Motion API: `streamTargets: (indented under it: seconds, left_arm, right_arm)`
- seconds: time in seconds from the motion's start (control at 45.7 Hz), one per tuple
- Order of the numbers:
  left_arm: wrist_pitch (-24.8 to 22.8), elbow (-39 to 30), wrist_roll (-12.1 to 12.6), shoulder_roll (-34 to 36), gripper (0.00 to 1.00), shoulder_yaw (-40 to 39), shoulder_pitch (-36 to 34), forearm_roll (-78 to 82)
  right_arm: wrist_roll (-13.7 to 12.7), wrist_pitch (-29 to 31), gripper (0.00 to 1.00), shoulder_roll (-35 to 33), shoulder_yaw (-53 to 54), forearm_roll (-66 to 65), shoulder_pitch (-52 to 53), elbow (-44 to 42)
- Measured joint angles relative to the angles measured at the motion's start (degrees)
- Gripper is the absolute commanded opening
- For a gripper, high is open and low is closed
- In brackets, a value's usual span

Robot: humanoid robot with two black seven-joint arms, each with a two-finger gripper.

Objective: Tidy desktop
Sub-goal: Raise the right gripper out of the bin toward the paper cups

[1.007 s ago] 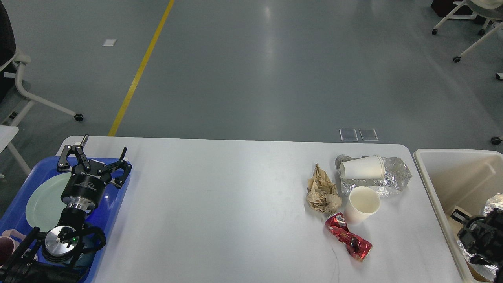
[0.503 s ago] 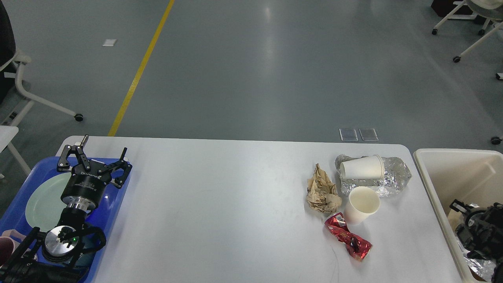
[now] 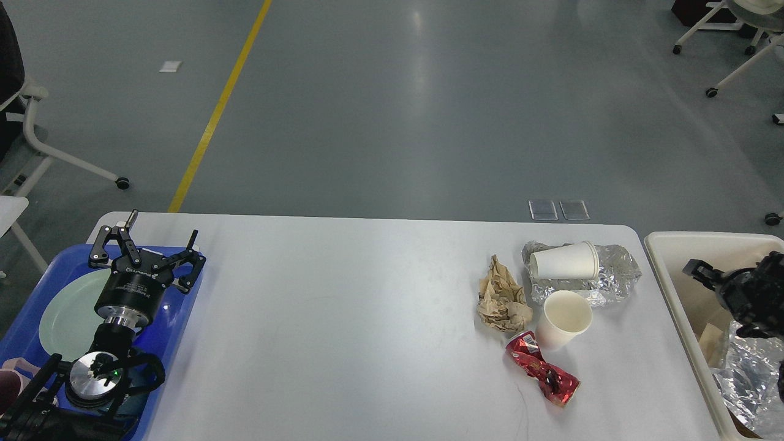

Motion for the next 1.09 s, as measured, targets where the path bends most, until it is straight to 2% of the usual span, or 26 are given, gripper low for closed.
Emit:
streamTargets:
  seconds: [0.175,0.284,0.394,0.46,0.481,0.656,0.81,1.094]
  left_arm:
    - [-0.1,0.0,0.0,0.0,0.96,0.0,0.0,0.0]
    - [-0.1,0.0,0.0,0.0,0.97,0.0,0.0,0.0]
    - [-0.1,0.0,0.0,0.0,0.97,0.0,0.0,0.0]
    - [-0.1,0.0,0.0,0.0,0.97,0.0,0.0,0.0]
    - [-0.1,0.0,0.0,0.0,0.97,0.0,0.0,0.0]
    - [-0.1,0.0,0.0,0.0,0.97,0.0,0.0,0.0]
    - [-0.1,0.0,0.0,0.0,0.97,0.0,0.0,0.0]
    - [-0.1,0.0,0.0,0.0,0.97,0.0,0.0,0.0]
  right_arm:
    - [-1.1,2.4,1.0,-2.9,-1.1,-17.7,17.9,21.7]
    - [-1.7,3.0,1.0,-4.2,-2.8,-20.8,29.4,34.5]
    - [-3.6,8.1,1.0,-3.3,-7.0,-21.2,40.3,43.9]
    - [-4.2,13.6,1.0,-1.7,-8.6,-21.2,46.4,47.6]
    - [-4.4,18.6,1.0,-0.5,-9.2,-21.1,50.6,49.6]
    - [-4.6,33.6,1.0,2.5,-8.7,-19.9,63.8,56.8]
    - [-4.6,37.5,1.0,2.4,-9.0,-15.4,71.8,64.1]
    - [-4.6,39.6,1.0,2.2,-11.7,-8.7,81.9,73.9]
